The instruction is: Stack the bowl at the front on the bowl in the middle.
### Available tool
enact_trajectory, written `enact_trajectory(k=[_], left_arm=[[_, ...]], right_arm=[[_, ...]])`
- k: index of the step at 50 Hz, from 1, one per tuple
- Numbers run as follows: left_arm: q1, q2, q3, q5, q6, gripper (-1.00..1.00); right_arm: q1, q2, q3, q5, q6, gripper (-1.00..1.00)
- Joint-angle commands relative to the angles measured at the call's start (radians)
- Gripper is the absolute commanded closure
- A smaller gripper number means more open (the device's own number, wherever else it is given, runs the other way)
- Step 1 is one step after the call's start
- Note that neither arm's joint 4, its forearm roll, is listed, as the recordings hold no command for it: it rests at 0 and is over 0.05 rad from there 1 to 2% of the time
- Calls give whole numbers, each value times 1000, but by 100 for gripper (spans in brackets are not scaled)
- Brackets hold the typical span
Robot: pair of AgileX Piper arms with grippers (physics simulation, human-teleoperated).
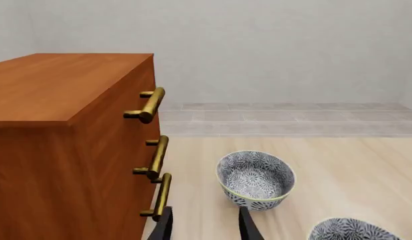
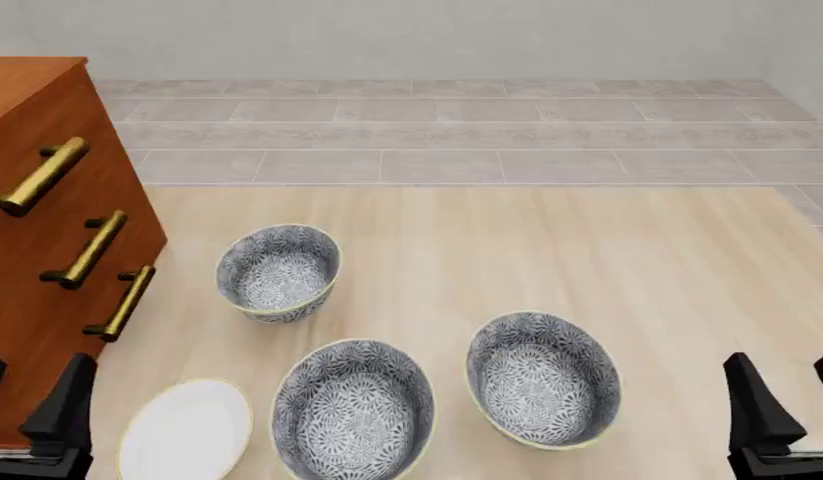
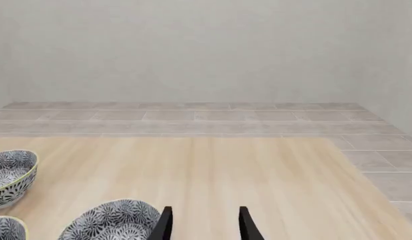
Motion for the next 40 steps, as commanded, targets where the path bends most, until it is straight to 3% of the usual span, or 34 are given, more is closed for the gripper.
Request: enact_trajectory(k=[1,30,32,33,35,38,40], left_arm=[[-3,6,-6,6,-6,-100],[0,2,2,13,22,-100],[5,105,-12,-44,10,-100],[4,67,2,-31,16,-100],[13,188,-37,-78,-7,-100],[-2,271,-90,-63,-98,-100],[-3,255,-110,-35,-83,-100]], right_arm=[[-1,-6,-3,7,3,-100],[-2,-3,-4,6,3,-100],[-1,-3,-4,6,3,-100],[-1,-3,-4,6,3,-100],[-1,-3,-4,6,3,-100],[-2,-3,-4,6,3,-100],[-1,-3,-4,6,3,-100]])
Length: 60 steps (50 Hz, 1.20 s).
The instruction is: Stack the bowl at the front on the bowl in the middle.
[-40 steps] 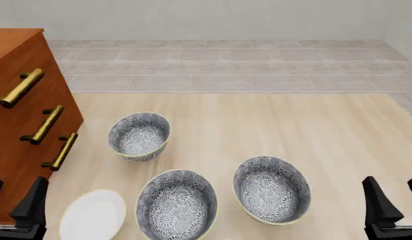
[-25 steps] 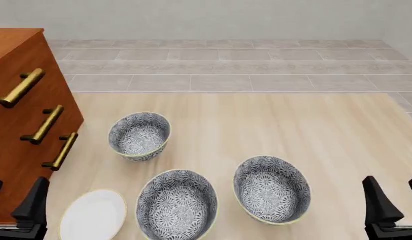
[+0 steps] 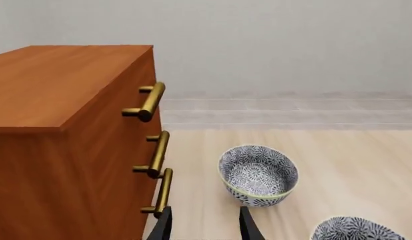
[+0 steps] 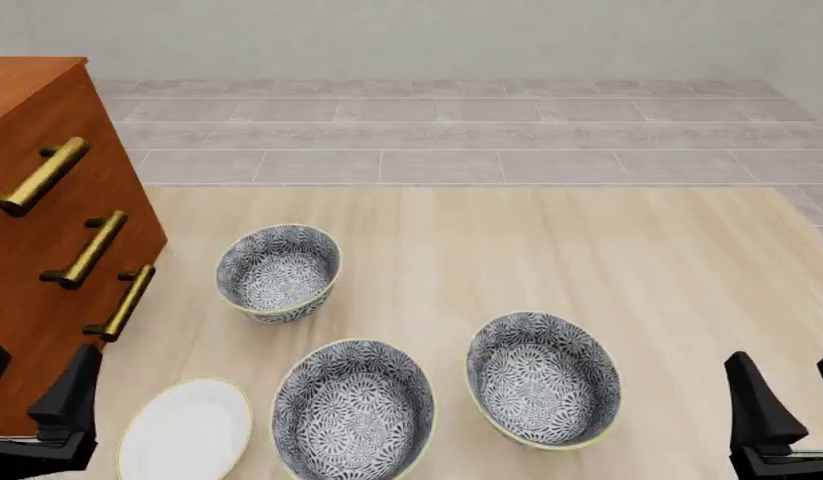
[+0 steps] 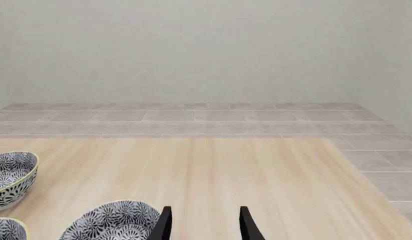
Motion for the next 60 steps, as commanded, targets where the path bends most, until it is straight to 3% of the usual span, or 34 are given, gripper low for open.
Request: enact_trajectory(k=[1,3,4,6,8,9,10,13,15,16,17,18,23,25,28,32,34,36,41,42,43,45,60], left_arm=[[-18,162,-27,-67,-104,-100],[-26,202,-117,8,-120,-100],[-32,216,-81,-33,-128,-100],[-36,248,-139,11,-145,-100],[-44,277,-89,-62,-151,-100],[-40,310,-149,-16,-166,-100],[-53,356,-111,-82,-191,-100],[-66,421,-184,-30,-244,-100],[-78,465,-158,-82,-267,-100],[-66,474,-163,-89,-261,-100],[-70,500,-224,-36,-287,-100],[-80,537,-197,-82,-302,-100],[-78,618,-233,-117,-315,-100],[-76,616,-316,-36,-309,-100],[-78,707,-269,-147,-326,-100],[-89,765,-369,-66,-349,-100],[-88,822,-343,-126,-359,-100],[-82,831,-383,-86,-362,-100],[-91,901,-354,-155,-370,-100],[-96,895,-394,-97,-376,-100],[-90,909,-373,-134,-369,-100],[-102,920,-404,-95,-377,-100],[-38,1025,-437,-120,-396,-100]], right_arm=[[1,1,2,-2,-1,-100],[0,1,2,-2,-1,-100],[1,1,2,-2,-1,-100],[0,1,2,-2,-1,-100],[1,0,2,-2,-1,-100],[1,0,2,-2,-1,-100],[1,1,2,-2,-1,-100],[0,1,2,-2,-1,-100],[0,0,2,-2,-1,-100],[0,0,2,-2,-1,-100],[1,0,2,-2,-1,-100],[0,0,2,-2,-1,-100],[1,0,2,-2,-1,-100],[0,1,2,-2,-1,-100],[0,1,2,-2,-1,-100],[0,0,2,-2,-1,-100],[0,1,2,-2,-1,-100],[0,1,2,-2,-1,-100],[0,0,2,-2,-1,-100],[1,1,2,-2,-1,-100],[0,1,2,-2,-1,-100],[0,1,2,-2,-1,-100],[1,1,2,-2,-1,-100]])
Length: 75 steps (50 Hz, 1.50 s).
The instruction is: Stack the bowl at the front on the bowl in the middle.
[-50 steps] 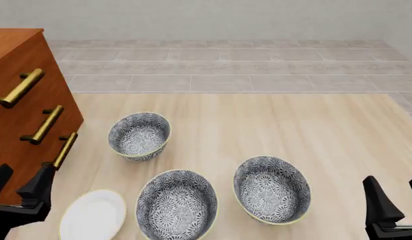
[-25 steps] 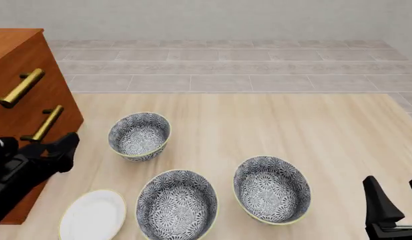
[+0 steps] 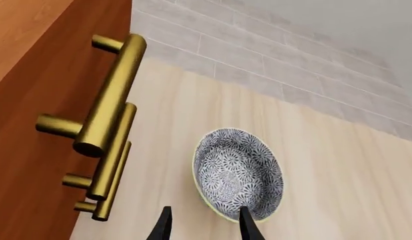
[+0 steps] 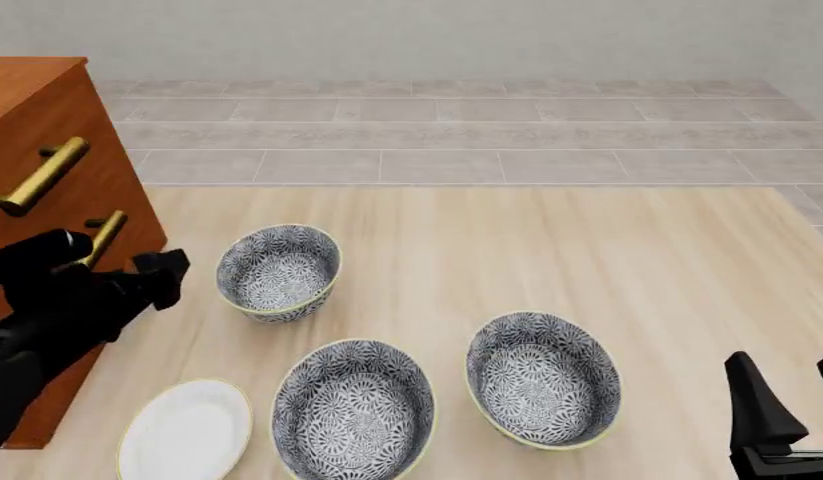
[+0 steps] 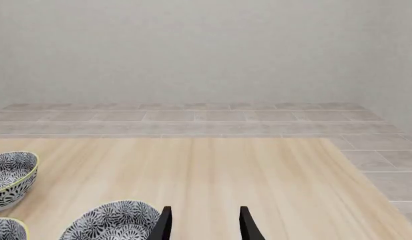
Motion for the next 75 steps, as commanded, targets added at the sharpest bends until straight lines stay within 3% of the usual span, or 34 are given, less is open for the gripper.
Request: enact_trajectory(k=[1,18,39,75], left_arm=[[24,91,-40,-7,-39,-100],[10,217,-70,-65,-107,-100],[4,387,-87,-170,-87,-100],[-30,524,-139,-202,-79,-100]], right_arm=[[1,1,2,-2,-1,-100],[0,0,2,-2,-1,-100],[1,1,2,-2,-1,-100],[1,0,2,-2,-1,-100]])
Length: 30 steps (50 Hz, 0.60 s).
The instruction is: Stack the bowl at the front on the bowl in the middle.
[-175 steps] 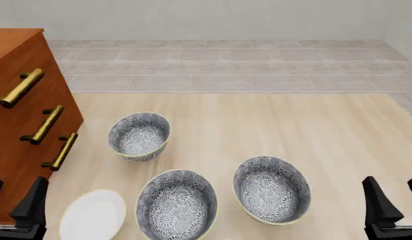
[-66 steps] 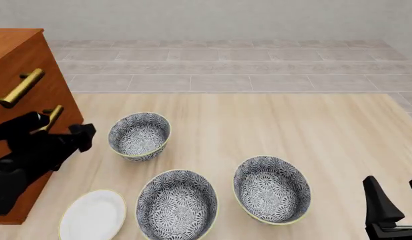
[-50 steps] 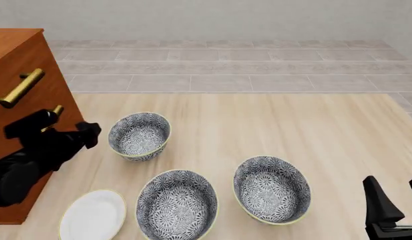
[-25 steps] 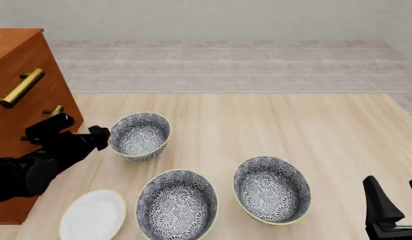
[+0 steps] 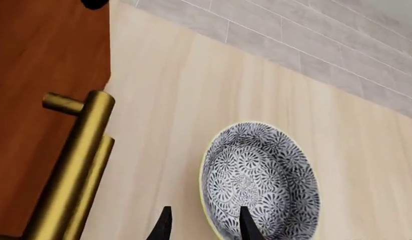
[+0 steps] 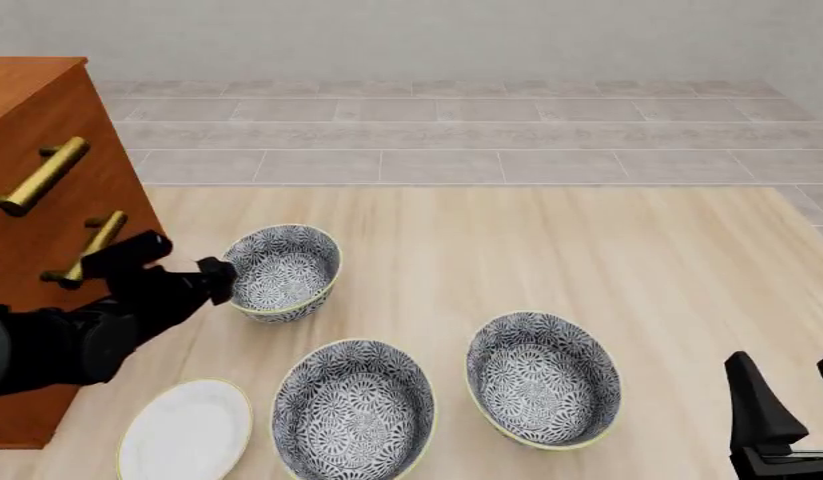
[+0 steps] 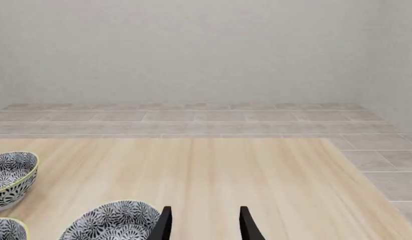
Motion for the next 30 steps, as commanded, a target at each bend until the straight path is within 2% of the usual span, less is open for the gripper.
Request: enact_trajectory(k=[1,30], left_arm=[[-12,46,-16,-15,-17,-100],[-28,135,-57,-33,-17,-100]], right_arm=[[0,1,2,-2,-1,-100],[1,1,2,-2,-1,-100]])
